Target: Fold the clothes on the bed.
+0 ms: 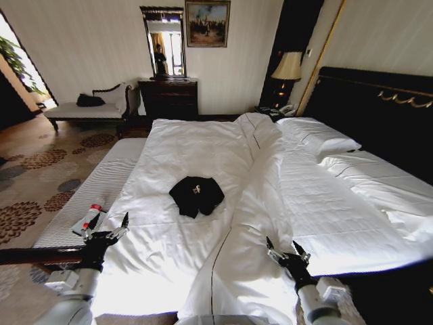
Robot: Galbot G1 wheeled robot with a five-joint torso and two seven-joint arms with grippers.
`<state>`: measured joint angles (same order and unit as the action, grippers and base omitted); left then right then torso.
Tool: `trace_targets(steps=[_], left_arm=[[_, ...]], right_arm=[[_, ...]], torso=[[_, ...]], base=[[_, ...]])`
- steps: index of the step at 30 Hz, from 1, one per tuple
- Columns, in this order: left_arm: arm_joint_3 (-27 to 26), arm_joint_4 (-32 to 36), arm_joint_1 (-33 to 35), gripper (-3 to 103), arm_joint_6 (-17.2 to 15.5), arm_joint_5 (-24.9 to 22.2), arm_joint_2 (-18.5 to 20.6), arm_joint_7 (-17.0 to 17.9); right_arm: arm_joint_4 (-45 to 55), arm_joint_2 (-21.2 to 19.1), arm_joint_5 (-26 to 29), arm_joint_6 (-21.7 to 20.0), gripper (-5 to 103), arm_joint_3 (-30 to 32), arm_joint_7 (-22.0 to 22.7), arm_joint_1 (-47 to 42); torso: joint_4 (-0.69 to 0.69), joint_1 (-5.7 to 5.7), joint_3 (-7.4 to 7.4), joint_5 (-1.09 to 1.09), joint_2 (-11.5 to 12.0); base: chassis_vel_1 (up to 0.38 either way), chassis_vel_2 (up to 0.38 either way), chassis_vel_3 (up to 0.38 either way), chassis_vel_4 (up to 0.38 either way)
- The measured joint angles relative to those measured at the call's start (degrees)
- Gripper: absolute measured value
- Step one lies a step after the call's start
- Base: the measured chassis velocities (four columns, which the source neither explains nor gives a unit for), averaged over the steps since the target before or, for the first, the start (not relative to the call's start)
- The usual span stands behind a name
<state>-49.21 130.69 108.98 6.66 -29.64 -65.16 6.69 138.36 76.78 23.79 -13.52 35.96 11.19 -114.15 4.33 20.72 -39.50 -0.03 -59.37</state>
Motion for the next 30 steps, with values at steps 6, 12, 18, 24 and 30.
trace_targets(steps=[6, 12, 18, 24, 30], left_arm=[[0.29, -0.05, -0.24, 100, -0.12, 0.01, -0.39, 0.15], [0.34, -0.41, 0.05, 100, 0.05, 0.10, -0.93, 0.15], [0.09, -0.26, 0.43, 100, 0.30, 0.06, -1.19, 0.11], [-0.01, -0.17, 0.51, 100, 0.35, 0.07, -1.20, 0.09], [0.05, -0.16, 0.37, 100, 0.35, 0.10, -1.28, 0.10]], right_arm=[[1.17, 0.10, 0.94, 0.00, 76, -0.12, -0.57, -0.02], [1.00, -0.04, 0.82, 0.03, 54, 0.00, -0.84, -0.03], [0.80, 0.09, 0.35, 0.33, 32, -0.23, -1.06, 0.14], [0.76, 0.10, 0.06, 0.65, 10, -0.25, -1.31, 0.10], [0.97, 0.01, 0.03, 0.83, 2, 0.00, -1.34, -0.04]], torso=[[0.00, 0.00, 0.00, 0.00, 0.00], [0.00, 0.00, 0.00, 0.00, 0.00], [0.00, 0.00, 0.00, 0.00, 0.00], [0.00, 0.00, 0.00, 0.00, -0.01], [0.00, 0.00, 0.00, 0.00, -0.01]], base=[[0.000, 0.000, 0.000, 0.000], [0.000, 0.000, 0.000, 0.000], [0.000, 0.000, 0.000, 0.000], [0.000, 0.000, 0.000, 0.000], [0.000, 0.000, 0.000, 0.000]])
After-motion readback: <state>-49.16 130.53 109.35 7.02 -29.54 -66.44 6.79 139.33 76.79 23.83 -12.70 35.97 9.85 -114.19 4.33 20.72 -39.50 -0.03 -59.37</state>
